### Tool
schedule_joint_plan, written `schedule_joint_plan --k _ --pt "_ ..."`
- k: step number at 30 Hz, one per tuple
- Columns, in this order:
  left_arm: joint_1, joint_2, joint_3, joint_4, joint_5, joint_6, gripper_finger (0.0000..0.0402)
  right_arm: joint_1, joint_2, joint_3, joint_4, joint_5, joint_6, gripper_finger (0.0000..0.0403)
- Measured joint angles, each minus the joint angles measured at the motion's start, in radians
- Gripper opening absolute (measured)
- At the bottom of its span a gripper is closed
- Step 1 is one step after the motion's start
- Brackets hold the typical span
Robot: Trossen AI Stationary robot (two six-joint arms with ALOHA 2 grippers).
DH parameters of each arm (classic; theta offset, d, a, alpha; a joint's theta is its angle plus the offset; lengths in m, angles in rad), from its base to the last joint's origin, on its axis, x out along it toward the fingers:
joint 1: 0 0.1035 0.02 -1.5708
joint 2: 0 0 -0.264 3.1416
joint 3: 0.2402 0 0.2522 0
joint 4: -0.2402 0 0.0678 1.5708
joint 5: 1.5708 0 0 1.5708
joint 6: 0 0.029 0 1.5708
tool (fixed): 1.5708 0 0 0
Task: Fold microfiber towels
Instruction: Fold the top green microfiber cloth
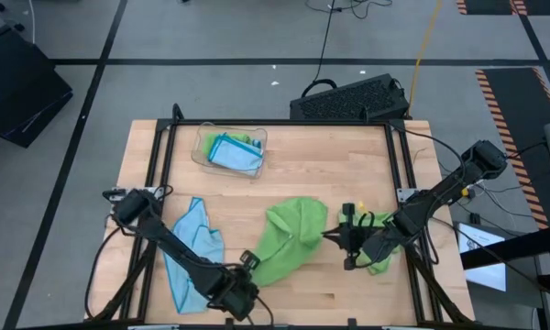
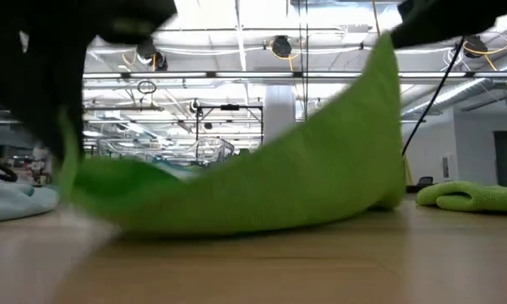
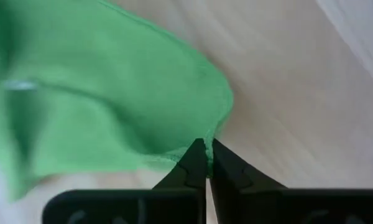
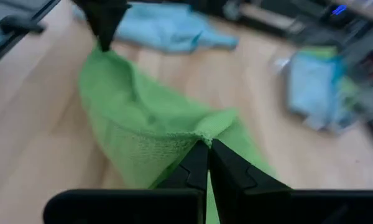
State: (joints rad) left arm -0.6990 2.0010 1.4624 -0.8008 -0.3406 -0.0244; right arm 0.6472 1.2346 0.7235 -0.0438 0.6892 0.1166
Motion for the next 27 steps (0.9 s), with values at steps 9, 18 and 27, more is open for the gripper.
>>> schedule_joint_plan --k 9,18,27 --pt "-0.024 -0.314 0.0 -0.09 -0.38 -0.069 0.0006 -0.033 -0.092 0.0 0.259 0.047 -0.342 0.0004" --pt "0.061 -0.668 0.0 -0.143 -0.792 -0.173 0.0005 -0.232 -0.315 0.001 0.455 0.046 -0.582 0.0004" --pt "0.267 -0.766 -0.005 -0.121 -0.417 -0.288 0.0005 -0.438 -0.42 0.001 0.393 -0.197 -0.34 0.0004"
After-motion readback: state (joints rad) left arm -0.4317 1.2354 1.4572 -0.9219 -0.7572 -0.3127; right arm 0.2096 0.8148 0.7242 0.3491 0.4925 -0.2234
